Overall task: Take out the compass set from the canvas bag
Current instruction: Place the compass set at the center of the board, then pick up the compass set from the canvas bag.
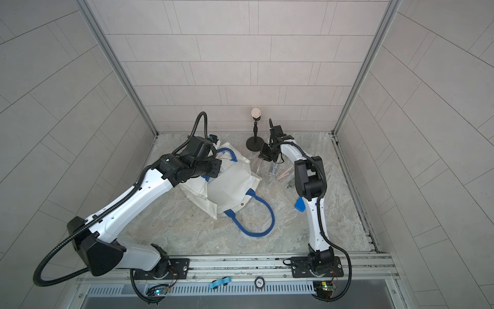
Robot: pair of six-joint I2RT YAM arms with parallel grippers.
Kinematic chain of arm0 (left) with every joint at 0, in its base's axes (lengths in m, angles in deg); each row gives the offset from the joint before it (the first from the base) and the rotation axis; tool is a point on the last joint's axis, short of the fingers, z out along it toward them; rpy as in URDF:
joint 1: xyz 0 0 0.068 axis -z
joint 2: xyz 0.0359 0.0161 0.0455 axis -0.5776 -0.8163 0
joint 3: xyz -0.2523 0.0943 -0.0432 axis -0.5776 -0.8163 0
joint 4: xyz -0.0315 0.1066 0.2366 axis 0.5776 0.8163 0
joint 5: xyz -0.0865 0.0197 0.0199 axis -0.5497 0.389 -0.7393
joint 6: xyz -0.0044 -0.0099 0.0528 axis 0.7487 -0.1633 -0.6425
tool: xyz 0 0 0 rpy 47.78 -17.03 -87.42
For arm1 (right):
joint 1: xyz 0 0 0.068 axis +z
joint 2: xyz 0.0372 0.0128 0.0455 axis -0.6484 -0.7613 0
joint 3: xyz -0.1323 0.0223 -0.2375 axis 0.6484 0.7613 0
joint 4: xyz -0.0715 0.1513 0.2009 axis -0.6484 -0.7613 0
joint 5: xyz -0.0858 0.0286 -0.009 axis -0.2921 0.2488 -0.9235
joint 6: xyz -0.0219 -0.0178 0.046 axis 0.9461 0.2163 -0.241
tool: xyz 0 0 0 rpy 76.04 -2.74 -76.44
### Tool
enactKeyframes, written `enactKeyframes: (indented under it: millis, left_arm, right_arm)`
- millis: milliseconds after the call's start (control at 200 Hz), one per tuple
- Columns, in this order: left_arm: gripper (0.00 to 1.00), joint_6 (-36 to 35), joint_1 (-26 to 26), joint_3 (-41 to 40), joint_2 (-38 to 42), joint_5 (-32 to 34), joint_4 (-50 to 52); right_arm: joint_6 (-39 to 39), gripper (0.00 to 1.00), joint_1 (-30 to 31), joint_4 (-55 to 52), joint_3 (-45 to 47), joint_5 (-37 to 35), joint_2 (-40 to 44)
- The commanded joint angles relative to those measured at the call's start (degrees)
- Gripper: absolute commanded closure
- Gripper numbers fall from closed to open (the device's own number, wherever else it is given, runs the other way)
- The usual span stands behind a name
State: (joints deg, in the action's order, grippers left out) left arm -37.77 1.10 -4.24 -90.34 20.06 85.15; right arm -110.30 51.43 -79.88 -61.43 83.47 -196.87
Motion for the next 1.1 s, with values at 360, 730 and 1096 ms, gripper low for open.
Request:
enactKeyframes:
  millis: [360, 730, 1096]
  left_arm:
    - [1.00, 0.4, -0.3, -0.9, 3.1, 1.2, -3.0]
    - [1.00, 1.9, -0.3, -3.8, 5.9, 2.6, -4.9]
    - [1.00, 2.2, -0.2, -4.9, 7.0, 0.0, -5.6]
  right_arm:
    - [2.2, 0.36, -1.9, -12.1, 7.5, -9.9, 21.2]
    - [-9.7, 0.01, -1.0, 3.8, 42.0, -6.3, 49.1]
    - [-20.1, 0.30, 22.3, 12.2, 44.9, -16.3, 61.2]
